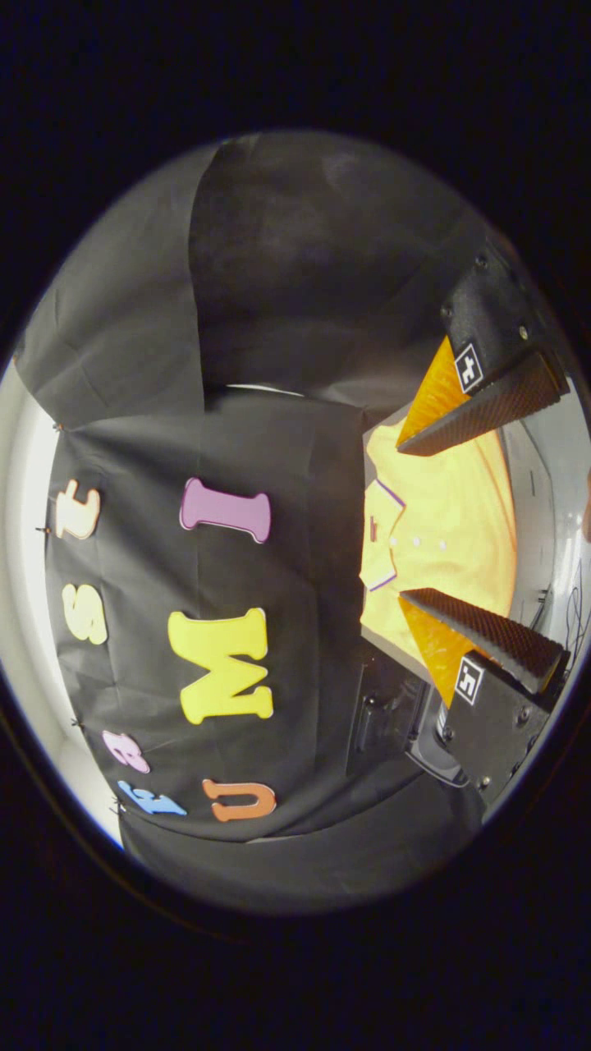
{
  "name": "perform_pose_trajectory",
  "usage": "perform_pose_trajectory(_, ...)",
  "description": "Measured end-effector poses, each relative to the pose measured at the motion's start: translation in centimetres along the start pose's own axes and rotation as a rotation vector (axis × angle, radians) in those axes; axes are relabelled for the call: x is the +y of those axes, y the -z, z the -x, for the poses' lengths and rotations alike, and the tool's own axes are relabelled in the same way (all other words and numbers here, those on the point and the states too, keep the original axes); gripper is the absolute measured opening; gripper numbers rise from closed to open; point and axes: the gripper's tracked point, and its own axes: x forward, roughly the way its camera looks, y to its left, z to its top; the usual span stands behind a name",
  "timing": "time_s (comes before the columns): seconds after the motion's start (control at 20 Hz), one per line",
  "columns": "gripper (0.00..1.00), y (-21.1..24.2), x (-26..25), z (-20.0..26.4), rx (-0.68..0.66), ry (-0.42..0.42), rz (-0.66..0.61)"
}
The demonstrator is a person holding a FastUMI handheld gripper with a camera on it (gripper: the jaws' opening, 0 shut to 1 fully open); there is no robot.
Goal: Put the clothes into the washing machine and then close the washing machine lid.
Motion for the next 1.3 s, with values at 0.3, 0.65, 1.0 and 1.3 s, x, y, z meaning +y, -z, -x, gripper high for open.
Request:
perform_pose_trajectory(0.3,1.0,0.6,0.6,-8.7,0.149,-0.019,0.002)
perform_pose_trajectory(0.65,1.0,7.3,0.7,-14.3,0.469,-0.005,-0.042)
perform_pose_trajectory(1.0,0.96,8.3,0.8,-14.6,0.557,0.008,-0.023)
perform_pose_trajectory(1.3,0.71,7.9,1.4,-14.9,0.58,-0.059,0.013)
